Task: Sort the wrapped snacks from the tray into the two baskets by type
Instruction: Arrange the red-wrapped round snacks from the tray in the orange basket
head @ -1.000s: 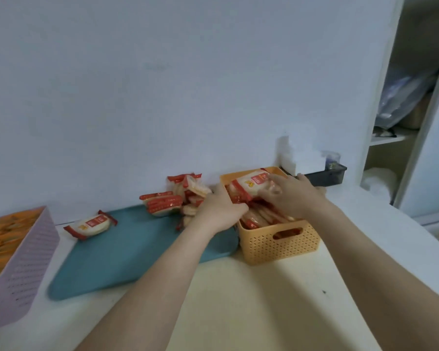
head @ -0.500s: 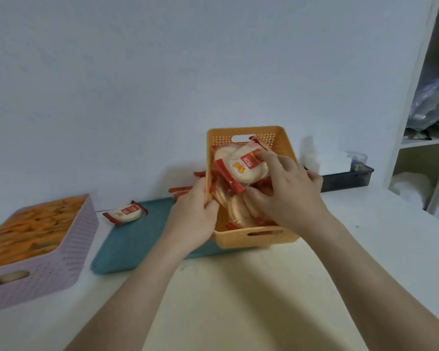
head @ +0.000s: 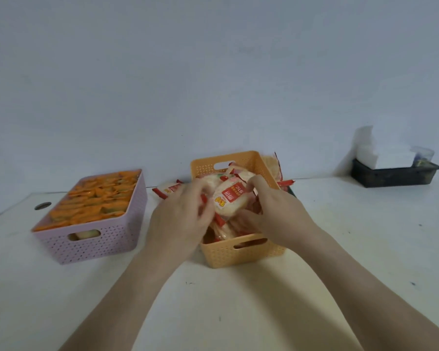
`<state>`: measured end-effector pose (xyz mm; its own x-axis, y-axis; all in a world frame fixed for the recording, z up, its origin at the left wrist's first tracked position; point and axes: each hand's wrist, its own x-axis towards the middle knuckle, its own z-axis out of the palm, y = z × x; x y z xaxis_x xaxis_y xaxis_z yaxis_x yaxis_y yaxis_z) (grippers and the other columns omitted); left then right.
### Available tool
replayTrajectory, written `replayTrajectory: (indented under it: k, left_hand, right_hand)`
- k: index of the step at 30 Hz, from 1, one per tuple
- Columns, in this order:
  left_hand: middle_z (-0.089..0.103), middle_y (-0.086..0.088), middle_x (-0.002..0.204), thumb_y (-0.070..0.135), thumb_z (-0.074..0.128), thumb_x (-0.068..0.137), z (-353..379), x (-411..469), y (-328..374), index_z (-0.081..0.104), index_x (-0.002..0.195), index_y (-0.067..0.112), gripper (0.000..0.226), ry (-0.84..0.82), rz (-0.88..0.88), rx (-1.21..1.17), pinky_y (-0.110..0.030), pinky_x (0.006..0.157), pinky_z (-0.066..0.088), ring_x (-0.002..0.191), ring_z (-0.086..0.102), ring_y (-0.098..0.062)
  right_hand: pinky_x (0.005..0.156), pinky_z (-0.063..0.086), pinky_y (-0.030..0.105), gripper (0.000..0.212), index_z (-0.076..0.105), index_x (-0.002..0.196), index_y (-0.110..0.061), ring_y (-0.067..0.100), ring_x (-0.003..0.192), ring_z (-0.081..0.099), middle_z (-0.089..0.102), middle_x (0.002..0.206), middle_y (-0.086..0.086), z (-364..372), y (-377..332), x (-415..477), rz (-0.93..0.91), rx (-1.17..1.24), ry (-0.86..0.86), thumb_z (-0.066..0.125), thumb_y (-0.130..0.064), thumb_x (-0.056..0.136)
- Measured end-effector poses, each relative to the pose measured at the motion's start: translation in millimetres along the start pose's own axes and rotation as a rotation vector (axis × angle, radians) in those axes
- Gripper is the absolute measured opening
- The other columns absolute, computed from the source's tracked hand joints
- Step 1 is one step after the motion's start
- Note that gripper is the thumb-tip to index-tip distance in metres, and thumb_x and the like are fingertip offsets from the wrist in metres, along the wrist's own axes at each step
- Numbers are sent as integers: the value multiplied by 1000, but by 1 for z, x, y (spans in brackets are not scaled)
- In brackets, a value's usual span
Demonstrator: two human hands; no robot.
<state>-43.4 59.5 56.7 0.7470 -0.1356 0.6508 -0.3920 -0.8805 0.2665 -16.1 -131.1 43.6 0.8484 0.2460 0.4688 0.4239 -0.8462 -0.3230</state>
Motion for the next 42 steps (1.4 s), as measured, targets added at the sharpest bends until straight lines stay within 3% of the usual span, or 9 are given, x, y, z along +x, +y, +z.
replayTrajectory:
  k: [3, 6, 11, 20, 24, 29, 35, 39, 42]
  left_hand:
    - [63, 6, 71, 53, 48, 90, 3, 8, 16, 65, 79, 25, 35, -462, 61, 324, -30, 56, 42, 69, 58, -14]
    - [61, 6, 75, 59, 54, 86, 8, 21, 19, 61, 82, 25, 35, -606, 46, 397, -31, 59, 44, 72, 57, -15]
    - [64, -4, 102, 52, 62, 83, 20, 31, 23, 42, 126, 14, 60, -570, 72, 496, -35, 62, 37, 92, 60, -26]
    - [45, 18, 85, -10, 62, 68, 34, 18, -4, 50, 113, 39, 67, -169, -76, -250, -24, 70, 40, 84, 47, -7]
    - [48, 15, 98, -13, 52, 67, 17, 19, -13, 61, 116, 33, 68, -242, 2, -287, -15, 75, 38, 94, 49, -7]
    - [58, 22, 96, 33, 40, 79, 11, 17, -7, 68, 102, 40, 36, -511, 86, -66, -43, 97, 39, 99, 54, -9]
    - [57, 6, 57, 49, 35, 97, 16, 27, -3, 52, 59, 19, 51, -603, 65, 171, -42, 99, 24, 68, 55, -10]
    - [55, 10, 63, 38, 46, 95, 18, 44, 16, 64, 71, 23, 33, -513, 255, 286, -32, 78, 35, 68, 51, -9]
    - [68, 7, 86, 29, 52, 92, 42, 64, 26, 72, 94, 24, 20, -793, 203, 114, -32, 71, 52, 80, 61, -12]
  right_hand:
    - [65, 52, 39, 28, 35, 99, -23, 20, 73, 62, 66, 83, -5, 4, -1, -3, 49, -10, 37, 52, -45, 93]
    - [67, 53, 38, 20, 41, 96, -26, 18, 76, 61, 65, 88, -6, 3, -3, -3, 53, -40, -15, 51, -43, 93]
    - [64, 45, 34, 27, 42, 91, -26, 18, 74, 58, 63, 82, -8, -1, -9, -5, 32, -51, -90, 59, -47, 87]
    - [70, 53, 37, 63, 30, 121, -26, 17, 79, 56, 57, 96, -9, -4, -13, 10, 64, -94, -178, 73, -38, 78]
    - [62, 49, 34, 30, 44, 112, -23, 21, 75, 58, 63, 88, -5, -2, -8, 12, 103, 16, -16, 58, -21, 85]
    - [72, 54, 35, 21, 65, 101, -26, 13, 77, 61, 61, 77, -13, -13, -4, 13, 217, 399, 117, 57, -20, 83]
    - [76, 59, 43, 24, 60, 102, -20, 21, 84, 71, 71, 93, 6, -17, 5, 14, 387, 819, 157, 71, -16, 80]
    - [73, 58, 36, 8, 65, 93, -13, 22, 86, 69, 70, 94, 10, -20, 2, 10, 430, 1016, 353, 66, -15, 86]
    - [71, 54, 28, 5, 64, 87, -19, 9, 80, 63, 66, 83, -4, -20, 4, 6, 341, 814, 384, 60, -17, 85]
